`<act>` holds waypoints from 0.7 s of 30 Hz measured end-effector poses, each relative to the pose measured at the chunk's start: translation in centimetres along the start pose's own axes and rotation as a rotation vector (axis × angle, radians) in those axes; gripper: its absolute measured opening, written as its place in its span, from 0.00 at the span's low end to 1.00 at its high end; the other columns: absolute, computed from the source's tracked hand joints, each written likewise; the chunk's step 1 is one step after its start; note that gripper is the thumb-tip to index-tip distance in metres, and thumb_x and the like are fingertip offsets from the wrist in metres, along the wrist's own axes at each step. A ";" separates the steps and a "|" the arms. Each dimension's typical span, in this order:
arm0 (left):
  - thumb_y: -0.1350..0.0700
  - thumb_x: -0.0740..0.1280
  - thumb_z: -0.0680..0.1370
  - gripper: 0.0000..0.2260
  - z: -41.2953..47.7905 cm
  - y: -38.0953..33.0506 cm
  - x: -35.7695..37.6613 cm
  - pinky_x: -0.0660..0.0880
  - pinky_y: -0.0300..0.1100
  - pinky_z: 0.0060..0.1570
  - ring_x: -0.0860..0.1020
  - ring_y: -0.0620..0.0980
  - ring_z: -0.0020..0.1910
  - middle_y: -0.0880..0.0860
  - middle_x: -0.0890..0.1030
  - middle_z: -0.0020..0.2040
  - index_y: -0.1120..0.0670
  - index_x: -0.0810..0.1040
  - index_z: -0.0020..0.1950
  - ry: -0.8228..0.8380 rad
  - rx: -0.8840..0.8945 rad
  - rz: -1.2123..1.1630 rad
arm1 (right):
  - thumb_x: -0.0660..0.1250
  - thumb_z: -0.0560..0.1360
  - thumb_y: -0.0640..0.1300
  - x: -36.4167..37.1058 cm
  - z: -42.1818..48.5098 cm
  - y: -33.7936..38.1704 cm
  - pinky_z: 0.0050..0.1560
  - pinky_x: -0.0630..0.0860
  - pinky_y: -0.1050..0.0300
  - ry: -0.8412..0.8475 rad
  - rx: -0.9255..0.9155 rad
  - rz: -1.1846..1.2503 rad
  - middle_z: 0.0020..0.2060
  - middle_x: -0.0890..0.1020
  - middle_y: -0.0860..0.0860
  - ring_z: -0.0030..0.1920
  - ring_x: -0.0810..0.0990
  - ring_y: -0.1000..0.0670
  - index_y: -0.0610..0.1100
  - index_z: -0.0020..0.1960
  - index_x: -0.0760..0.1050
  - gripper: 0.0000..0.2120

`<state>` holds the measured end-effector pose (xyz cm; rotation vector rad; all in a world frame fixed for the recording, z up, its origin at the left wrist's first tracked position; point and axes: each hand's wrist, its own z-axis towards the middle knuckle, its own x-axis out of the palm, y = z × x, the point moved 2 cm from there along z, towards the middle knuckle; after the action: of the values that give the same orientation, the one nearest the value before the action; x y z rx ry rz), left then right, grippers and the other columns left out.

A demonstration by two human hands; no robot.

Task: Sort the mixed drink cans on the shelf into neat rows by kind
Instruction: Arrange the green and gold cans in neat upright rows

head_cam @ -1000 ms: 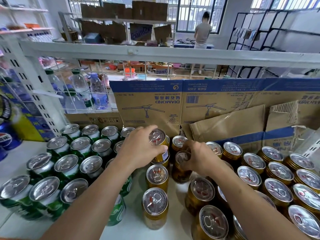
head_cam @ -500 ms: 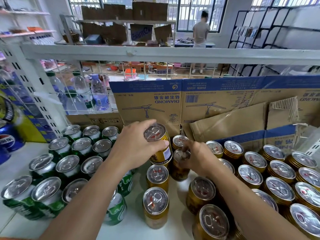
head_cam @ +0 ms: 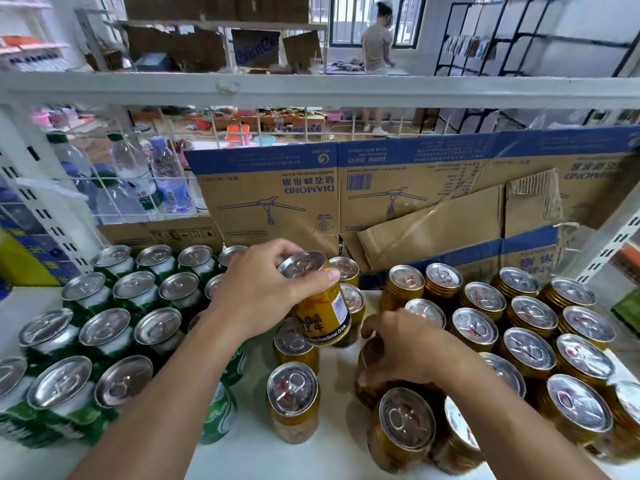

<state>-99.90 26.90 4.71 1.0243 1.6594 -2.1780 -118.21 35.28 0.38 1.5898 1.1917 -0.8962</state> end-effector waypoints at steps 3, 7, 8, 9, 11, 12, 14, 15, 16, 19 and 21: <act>0.23 0.64 0.55 0.34 0.0 0.1 0.3 0.74 0.44 0.42 0.78 0.45 0.47 0.45 0.80 0.45 0.44 0.78 0.51 0.004 0.017 0.057 | 0.76 0.67 0.49 -0.2 -0.2 -0.1 0.36 0.71 0.67 -0.065 -0.032 0.119 0.39 0.77 0.57 0.40 0.76 0.56 0.50 0.53 0.79 0.16; 0.22 0.63 0.53 0.35 0.0 0.2 0.8 0.75 0.45 0.42 0.78 0.46 0.46 0.44 0.80 0.43 0.43 0.78 0.51 0.018 0.038 0.107 | 0.73 0.68 0.51 -1.7 -0.4 -1.1 0.37 0.78 0.59 -0.199 0.013 0.227 0.38 0.81 0.51 0.39 0.80 0.50 0.49 0.43 0.81 0.07; 0.22 0.63 0.53 0.35 0.0 0.2 0.9 0.75 0.45 0.42 0.78 0.47 0.47 0.44 0.79 0.43 0.42 0.78 0.51 0.024 0.037 0.115 | 0.72 0.69 0.51 -2.2 -0.6 -1.4 0.36 0.78 0.57 -0.251 0.024 0.254 0.37 0.81 0.48 0.39 0.80 0.47 0.47 0.43 0.81 0.08; 0.22 0.64 0.54 0.34 -0.1 0.0 1.1 0.73 0.44 0.41 0.77 0.46 0.47 0.44 0.79 0.43 0.42 0.77 0.51 0.033 0.036 0.124 | 0.70 0.70 0.51 -2.7 -0.7 -1.7 0.33 0.74 0.58 -0.321 0.013 0.279 0.35 0.81 0.46 0.36 0.79 0.47 0.45 0.41 0.81 0.09; 0.24 0.66 0.56 0.30 -0.1 -0.4 1.5 0.69 0.41 0.36 0.76 0.45 0.44 0.42 0.77 0.40 0.43 0.77 0.48 0.055 0.019 0.126 | 0.67 0.71 0.50 -3.3 -1.0 -2.0 0.29 0.67 0.57 -0.468 -0.020 0.295 0.29 0.77 0.47 0.29 0.72 0.48 0.46 0.35 0.77 0.10; 0.26 0.67 0.57 0.27 -0.1 -0.6 1.7 0.68 0.41 0.34 0.76 0.45 0.41 0.42 0.76 0.37 0.43 0.77 0.45 0.066 0.008 0.121 | 0.66 0.71 0.50 -3.4 -1.1 -2.1 0.28 0.65 0.57 -0.533 -0.027 0.299 0.26 0.74 0.48 0.28 0.69 0.49 0.46 0.31 0.73 0.12; 0.27 0.70 0.58 0.25 0.0 -1.0 2.3 0.68 0.41 0.33 0.75 0.43 0.38 0.43 0.76 0.36 0.44 0.76 0.43 0.097 -0.003 0.138 | 0.65 0.72 0.48 -3.4 -1.1 -2.3 0.28 0.63 0.56 -0.631 -0.027 0.305 0.25 0.71 0.48 0.27 0.65 0.49 0.47 0.29 0.67 0.15; 0.28 0.71 0.60 0.24 0.1 -1.2 2.7 0.67 0.41 0.31 0.75 0.43 0.37 0.44 0.76 0.35 0.45 0.77 0.42 0.112 0.000 0.158 | 0.65 0.72 0.48 -3.4 -1.1 -2.4 0.28 0.62 0.56 -0.665 -0.027 0.296 0.25 0.71 0.47 0.27 0.65 0.49 0.46 0.29 0.66 0.15; 0.29 0.72 0.61 0.24 0.1 -1.3 3.1 0.65 0.41 0.30 0.74 0.43 0.35 0.45 0.75 0.34 0.47 0.77 0.41 0.121 0.007 0.185 | 0.65 0.72 0.47 -3.4 -1.1 -2.5 0.28 0.62 0.55 -0.694 -0.031 0.279 0.24 0.70 0.47 0.27 0.66 0.47 0.46 0.29 0.66 0.15; 0.28 0.70 0.60 0.29 0.4 -1.6 4.6 0.69 0.48 0.32 0.75 0.48 0.37 0.51 0.77 0.38 0.52 0.76 0.40 0.131 0.038 0.294 | 0.65 0.73 0.45 -3.3 -1.1 -2.6 0.30 0.63 0.53 -0.784 -0.032 0.254 0.25 0.69 0.50 0.29 0.67 0.46 0.46 0.31 0.66 0.14; 0.28 0.70 0.60 0.29 0.6 -1.7 5.5 0.69 0.45 0.33 0.75 0.47 0.39 0.51 0.77 0.41 0.53 0.76 0.41 0.152 0.046 0.360 | 0.65 0.74 0.46 -3.2 -1.3 -2.8 0.31 0.61 0.54 -0.836 -0.020 0.239 0.26 0.67 0.53 0.29 0.66 0.48 0.48 0.31 0.64 0.15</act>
<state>-105.09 28.21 2.56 1.4087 1.3563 -1.9505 -121.67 35.86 3.01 1.1074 0.4088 -1.2068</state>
